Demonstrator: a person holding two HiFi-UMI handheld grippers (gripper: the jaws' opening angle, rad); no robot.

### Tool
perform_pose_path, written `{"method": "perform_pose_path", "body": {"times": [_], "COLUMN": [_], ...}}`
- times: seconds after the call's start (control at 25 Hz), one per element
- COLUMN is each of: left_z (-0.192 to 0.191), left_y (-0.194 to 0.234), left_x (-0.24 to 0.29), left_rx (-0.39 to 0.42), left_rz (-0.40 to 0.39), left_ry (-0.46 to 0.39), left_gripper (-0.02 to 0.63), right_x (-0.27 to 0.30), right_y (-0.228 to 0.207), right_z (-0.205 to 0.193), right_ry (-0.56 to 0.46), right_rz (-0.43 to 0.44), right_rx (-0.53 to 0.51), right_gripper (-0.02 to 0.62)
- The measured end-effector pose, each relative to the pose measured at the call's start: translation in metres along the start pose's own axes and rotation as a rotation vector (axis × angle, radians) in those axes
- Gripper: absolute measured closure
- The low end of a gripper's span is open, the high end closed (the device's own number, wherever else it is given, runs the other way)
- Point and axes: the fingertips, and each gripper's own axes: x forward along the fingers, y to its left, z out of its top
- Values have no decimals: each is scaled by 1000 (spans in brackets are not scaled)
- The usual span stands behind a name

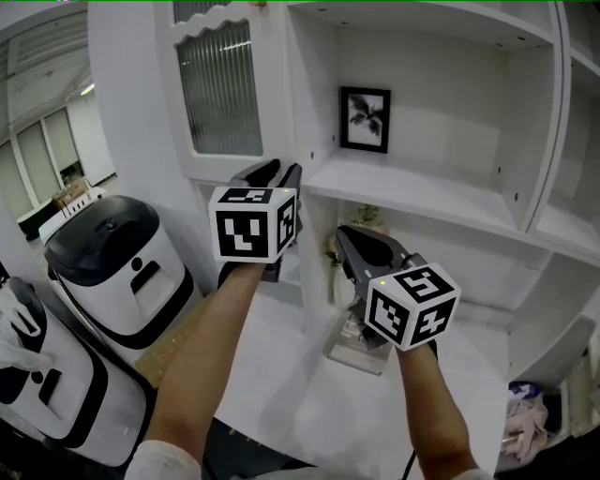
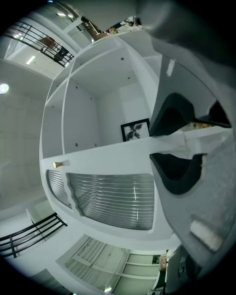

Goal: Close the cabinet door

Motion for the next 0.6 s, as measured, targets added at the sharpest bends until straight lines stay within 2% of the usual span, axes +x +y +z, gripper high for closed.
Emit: {"method": "perform_pose_path", "body": {"times": [0.6], "left_z": [2], "left_y": [1], "left_x": [-11], "left_rx": [3], "left_rz": [-46], "left_ry": [11], "left_gripper": [483], "right_x": [4], "right_y": [15], "right_z": [-1], "right_ry": [14], "right_rz": [-9], "right_rx": [11], "right_gripper": [592]}}
